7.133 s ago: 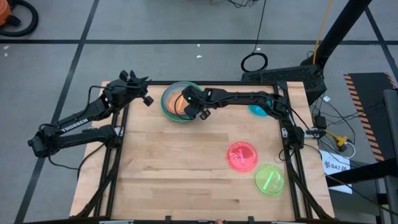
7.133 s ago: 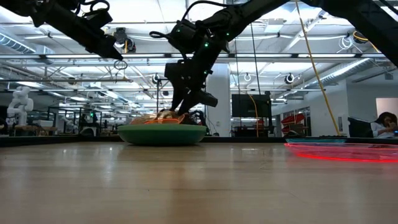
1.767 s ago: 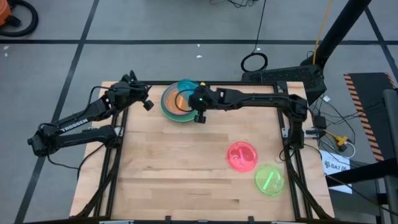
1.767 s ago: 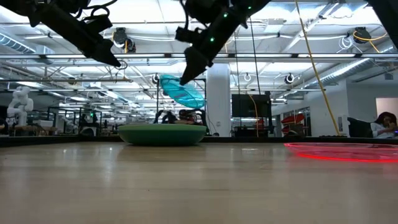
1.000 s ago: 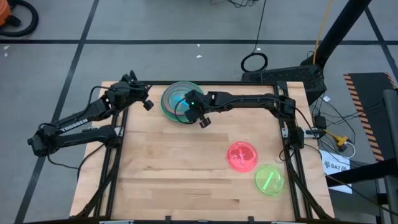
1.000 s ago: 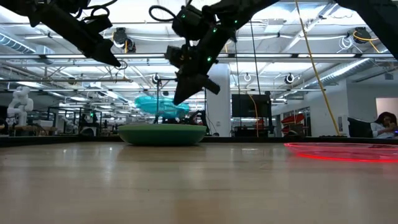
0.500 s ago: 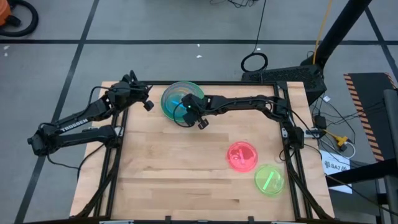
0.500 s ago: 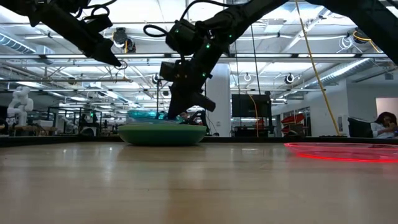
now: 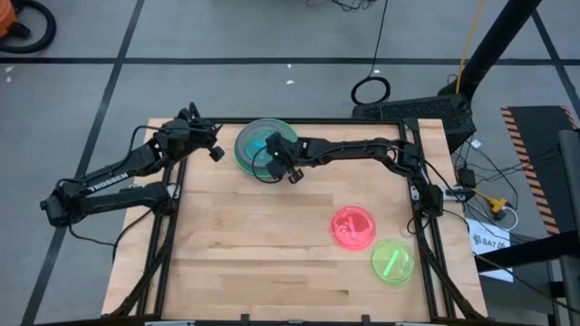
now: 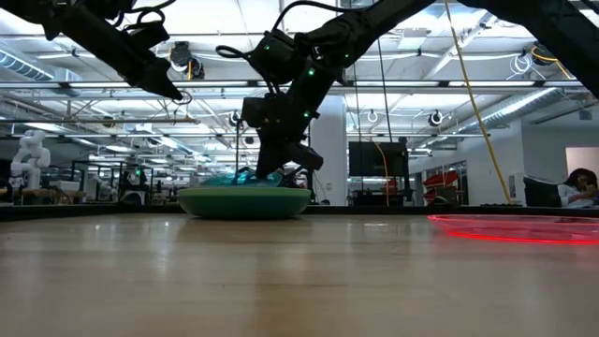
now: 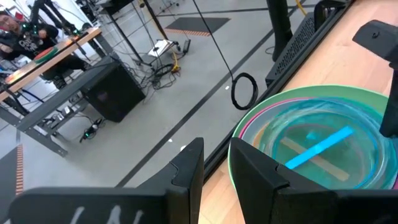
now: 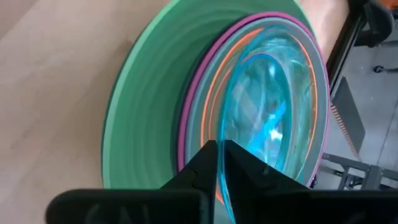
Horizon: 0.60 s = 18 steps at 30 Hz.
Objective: Stack plastic plates
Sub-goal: Stack the blue plate on the orange plate, then stack the red plate on the blue plate
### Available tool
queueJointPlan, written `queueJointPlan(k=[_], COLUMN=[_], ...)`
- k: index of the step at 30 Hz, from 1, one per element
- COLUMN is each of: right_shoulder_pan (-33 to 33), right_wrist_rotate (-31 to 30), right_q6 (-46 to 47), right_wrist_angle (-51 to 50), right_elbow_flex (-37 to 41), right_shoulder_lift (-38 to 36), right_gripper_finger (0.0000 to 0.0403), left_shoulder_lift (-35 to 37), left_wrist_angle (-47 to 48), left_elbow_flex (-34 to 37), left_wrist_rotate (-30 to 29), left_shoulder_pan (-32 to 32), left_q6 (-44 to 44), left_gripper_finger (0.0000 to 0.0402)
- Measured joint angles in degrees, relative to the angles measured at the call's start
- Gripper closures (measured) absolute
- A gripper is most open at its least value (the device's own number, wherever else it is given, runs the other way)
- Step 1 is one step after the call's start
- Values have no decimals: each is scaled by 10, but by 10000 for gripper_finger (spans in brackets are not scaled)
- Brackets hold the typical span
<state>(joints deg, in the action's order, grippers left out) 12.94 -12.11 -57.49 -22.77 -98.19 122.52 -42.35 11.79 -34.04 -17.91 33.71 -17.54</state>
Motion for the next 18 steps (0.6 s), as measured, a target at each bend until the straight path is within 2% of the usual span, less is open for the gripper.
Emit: queueJointPlan(k=[18], right_shoulder_pan=[1], right_wrist_rotate=[-1], right_q6=[86], right_wrist_angle=[34], right_elbow_flex=[0], right_shoulder_lift=[-2], right_gripper_finger=[283], left_shoulder_lift=[0], left_wrist_angle=[1], left_elbow_flex=[0], left_wrist_rotate=[0], left_shoulder_pan=[0], left_q6=[27], left_gripper_finger=[314])
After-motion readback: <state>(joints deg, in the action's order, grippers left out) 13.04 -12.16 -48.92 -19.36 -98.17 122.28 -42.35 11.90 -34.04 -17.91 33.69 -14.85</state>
